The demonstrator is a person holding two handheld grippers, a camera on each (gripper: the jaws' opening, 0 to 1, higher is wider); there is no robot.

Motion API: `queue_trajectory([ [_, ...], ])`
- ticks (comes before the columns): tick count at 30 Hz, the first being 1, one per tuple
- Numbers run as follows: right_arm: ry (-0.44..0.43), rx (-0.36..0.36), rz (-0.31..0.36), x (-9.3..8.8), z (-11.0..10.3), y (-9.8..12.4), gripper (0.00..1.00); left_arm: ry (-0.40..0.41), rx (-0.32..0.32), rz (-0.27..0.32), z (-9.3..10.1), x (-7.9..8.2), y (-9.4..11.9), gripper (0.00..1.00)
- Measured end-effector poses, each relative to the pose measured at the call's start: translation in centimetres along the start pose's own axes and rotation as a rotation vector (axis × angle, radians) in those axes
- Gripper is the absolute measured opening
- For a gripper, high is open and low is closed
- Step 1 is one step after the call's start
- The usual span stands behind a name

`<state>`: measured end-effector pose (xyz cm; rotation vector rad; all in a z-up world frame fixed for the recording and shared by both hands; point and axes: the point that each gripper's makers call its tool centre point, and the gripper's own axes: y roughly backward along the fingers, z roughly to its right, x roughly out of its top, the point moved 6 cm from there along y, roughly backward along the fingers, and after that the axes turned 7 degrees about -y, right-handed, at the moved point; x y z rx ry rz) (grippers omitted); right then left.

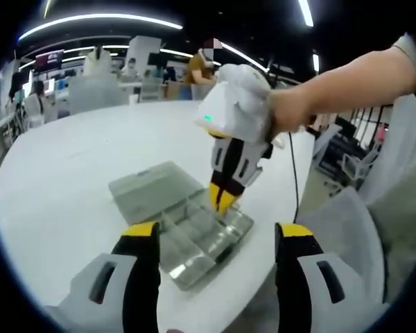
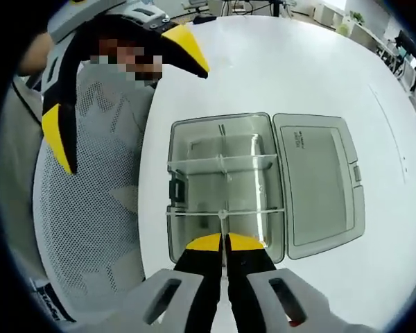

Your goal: Insert the divider into the dual guide fixture by aligning both edges with the guide slots and pushing it downward to the bottom, including one-sided entry, uneven engagement, binding, and posture correction.

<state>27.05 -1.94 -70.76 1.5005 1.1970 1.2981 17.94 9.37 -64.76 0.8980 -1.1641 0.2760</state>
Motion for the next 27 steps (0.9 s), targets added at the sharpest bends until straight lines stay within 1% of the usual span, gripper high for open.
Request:
queue_trajectory([
  [4, -0.001, -0.002, -0.010, 0.17, -0.11, 0.21, 0.00, 0.001, 0.001, 0.001, 0.15, 0.07, 0.05, 0.66],
  [5, 0.012, -0.003, -0.014, 0.19, -0.12, 0.28, 0.00, 0.000, 0.001, 0.000, 0.18, 0.07, 0.05, 0.66],
  [8, 0.004, -0.001, -0.023, 0.12, -0.21, 0.36, 0.00, 0.000, 0.002, 0.003, 0.18, 0.12, 0.04, 0.66],
  [9, 0.014, -0.002, -0.023, 0.04, -0.26, 0.33, 0.00, -0.001, 0.001, 0.003, 0.22, 0.16, 0.04, 0.66],
  [10, 0.076, -0.011, -0.022, 0.10, -0.24, 0.19, 0.00, -0.001, 0.001, 0.003, 0.26, 0.19, 0.03, 0.66],
  [11, 0.043, -0.008, -0.024, 0.02, -0.33, 0.11, 0.00, -0.001, 0.001, 0.003, 0.32, 0.24, 0.04, 0.66],
  [12, 0.031, -0.006, -0.018, 0.05, -0.27, 0.13, 0.00, -0.002, 0.000, 0.004, 0.39, 0.28, 0.04, 0.66],
  [15, 0.058, -0.011, -0.017, 0.01, -0.23, 0.00, 0.00, -0.002, -0.001, 0.002, 0.47, 0.24, 0.07, 0.66],
  [26, 0.030, -0.012, -0.021, 0.20, -0.30, 0.25, 0.00, 0.002, -0.002, 0.000, 0.40, 0.08, -0.07, 0.66],
  [27, 0.059, -0.019, -0.024, 0.40, -0.38, 0.40, 0.00, 0.002, -0.003, 0.000, 0.40, 0.08, -0.10, 0.66],
])
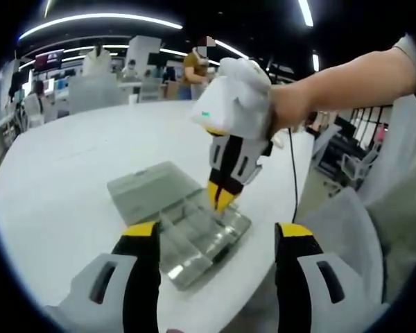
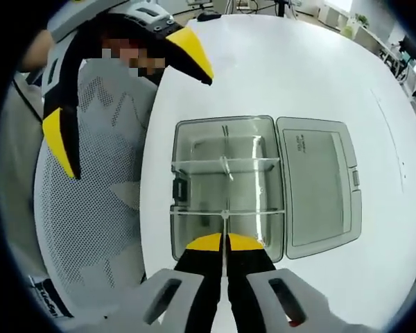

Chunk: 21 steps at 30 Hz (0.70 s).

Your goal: Insert the divider into the dual guide fixture by aligning both edges with the guide slots and pushing it downward to the bottom, including one-sided entry, uneven engagement, binding, and posture correction.

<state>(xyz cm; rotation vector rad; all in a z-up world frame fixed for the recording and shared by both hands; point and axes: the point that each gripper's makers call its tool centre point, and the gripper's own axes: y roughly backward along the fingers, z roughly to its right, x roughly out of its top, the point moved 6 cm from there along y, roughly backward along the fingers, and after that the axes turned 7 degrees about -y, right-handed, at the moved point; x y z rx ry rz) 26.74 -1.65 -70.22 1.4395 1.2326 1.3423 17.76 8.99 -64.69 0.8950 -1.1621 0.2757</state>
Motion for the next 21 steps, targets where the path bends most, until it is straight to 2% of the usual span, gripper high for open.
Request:
queue_trajectory([
  [1, 0.032, -0.010, -0.010, 0.2, -0.1, 0.2, 0.00, -0.001, -0.001, 0.000, 0.0, 0.0, 0.0, 0.66],
  [6, 0.000, 0.000, -0.007, -0.2, 0.1, -0.2, 0.00, -0.002, -0.004, 0.000, 0.1, 0.0, -0.1, 0.66],
  [12, 0.040, -0.004, 0.004, -0.3, 0.0, -0.5, 0.00, -0.001, -0.002, -0.005, -0.1, -0.2, 0.0, 0.66],
  [21, 0.024, -0.002, 0.023, -0.6, 0.1, -0.9, 0.00, -0.003, -0.001, -0.011, -0.1, -0.1, 0.1, 0.65],
])
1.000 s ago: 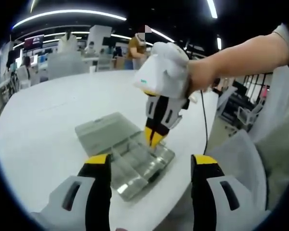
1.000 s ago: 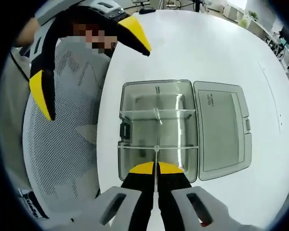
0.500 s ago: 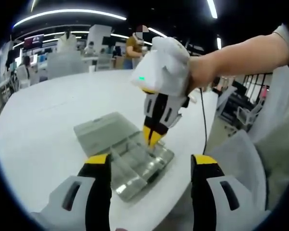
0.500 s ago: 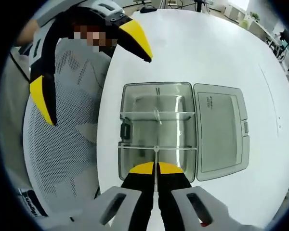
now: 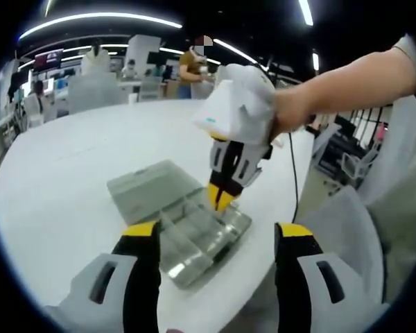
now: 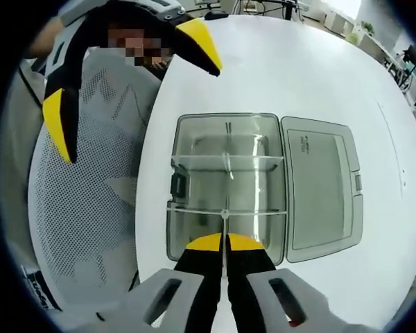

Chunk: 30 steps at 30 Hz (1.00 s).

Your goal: Insert the divider into the dual guide fixture by aligning both edges with the guide slots and pushing it downward to the bottom, including one-sided entry, uneven engagement, binding, and posture correction.

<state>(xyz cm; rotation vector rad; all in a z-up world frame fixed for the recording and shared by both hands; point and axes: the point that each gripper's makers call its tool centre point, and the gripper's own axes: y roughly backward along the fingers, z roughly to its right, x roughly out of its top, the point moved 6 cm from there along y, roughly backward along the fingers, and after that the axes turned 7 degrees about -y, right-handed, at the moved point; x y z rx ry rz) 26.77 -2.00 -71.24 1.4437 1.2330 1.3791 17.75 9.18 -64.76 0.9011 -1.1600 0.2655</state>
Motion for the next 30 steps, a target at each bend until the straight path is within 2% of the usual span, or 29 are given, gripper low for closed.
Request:
queue_trajectory([
  [21, -0.025, -0.007, 0.026, -0.6, 0.1, -1.6, 0.00, 0.005, 0.002, -0.011, -0.2, -0.4, 0.1, 0.65],
  [30, -0.024, -0.013, 0.030, -0.5, -0.1, -1.6, 0.00, 0.007, -0.001, -0.013, -0.2, -0.5, -0.1, 0.65],
])
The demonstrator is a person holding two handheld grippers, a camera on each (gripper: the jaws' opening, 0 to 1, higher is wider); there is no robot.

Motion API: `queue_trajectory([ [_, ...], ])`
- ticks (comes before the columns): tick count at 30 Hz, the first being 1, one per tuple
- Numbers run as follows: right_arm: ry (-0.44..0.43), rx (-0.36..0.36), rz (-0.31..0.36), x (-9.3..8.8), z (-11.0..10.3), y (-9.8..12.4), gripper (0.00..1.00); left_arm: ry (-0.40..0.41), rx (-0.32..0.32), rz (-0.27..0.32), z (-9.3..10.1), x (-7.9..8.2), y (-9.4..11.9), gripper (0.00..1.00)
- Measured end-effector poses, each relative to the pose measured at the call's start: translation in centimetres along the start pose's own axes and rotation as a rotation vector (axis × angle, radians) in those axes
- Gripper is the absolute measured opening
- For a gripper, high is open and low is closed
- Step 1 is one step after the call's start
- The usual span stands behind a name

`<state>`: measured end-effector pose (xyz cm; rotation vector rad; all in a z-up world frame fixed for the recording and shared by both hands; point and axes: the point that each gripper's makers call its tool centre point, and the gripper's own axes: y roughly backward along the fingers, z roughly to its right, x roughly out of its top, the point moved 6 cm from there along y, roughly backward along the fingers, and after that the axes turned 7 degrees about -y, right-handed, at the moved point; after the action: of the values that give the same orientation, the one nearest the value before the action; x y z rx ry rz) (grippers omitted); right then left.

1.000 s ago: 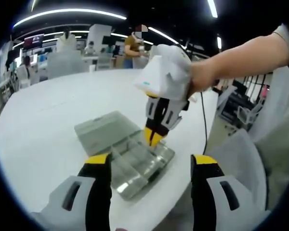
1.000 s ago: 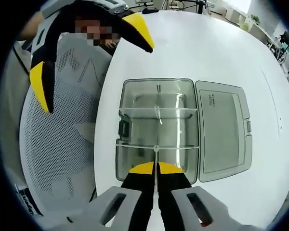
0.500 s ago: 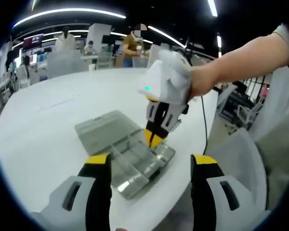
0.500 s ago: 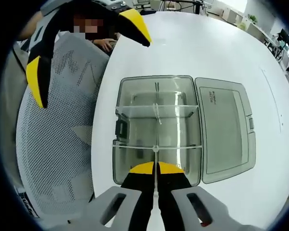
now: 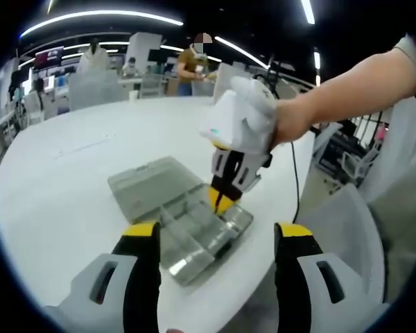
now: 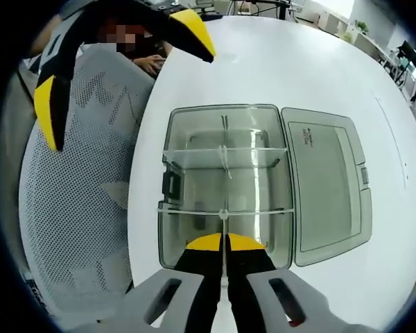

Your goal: Insert the divider into the dual guide fixture by aligning both edges with the guide slots and pushing it downward to the bottom, including one-sided entry, uneven engagement, binding, and posture correction.

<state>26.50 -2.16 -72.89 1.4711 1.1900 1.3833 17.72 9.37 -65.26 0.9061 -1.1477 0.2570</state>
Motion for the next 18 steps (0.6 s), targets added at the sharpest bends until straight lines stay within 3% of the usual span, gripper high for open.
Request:
queue_trajectory([
  [5, -0.007, -0.003, -0.001, 0.1, -0.1, 0.0, 0.00, 0.000, 0.000, -0.006, 0.1, -0.1, 0.1, 0.65],
  [8, -0.019, -0.007, 0.030, 0.2, -0.1, 0.3, 0.00, -0.002, 0.003, -0.010, 0.0, -0.3, 0.3, 0.65],
  [18, 0.007, -0.036, 0.069, 0.1, -0.7, 1.5, 0.11, -0.010, 0.010, -0.022, -0.4, -0.8, 1.2, 0.66],
])
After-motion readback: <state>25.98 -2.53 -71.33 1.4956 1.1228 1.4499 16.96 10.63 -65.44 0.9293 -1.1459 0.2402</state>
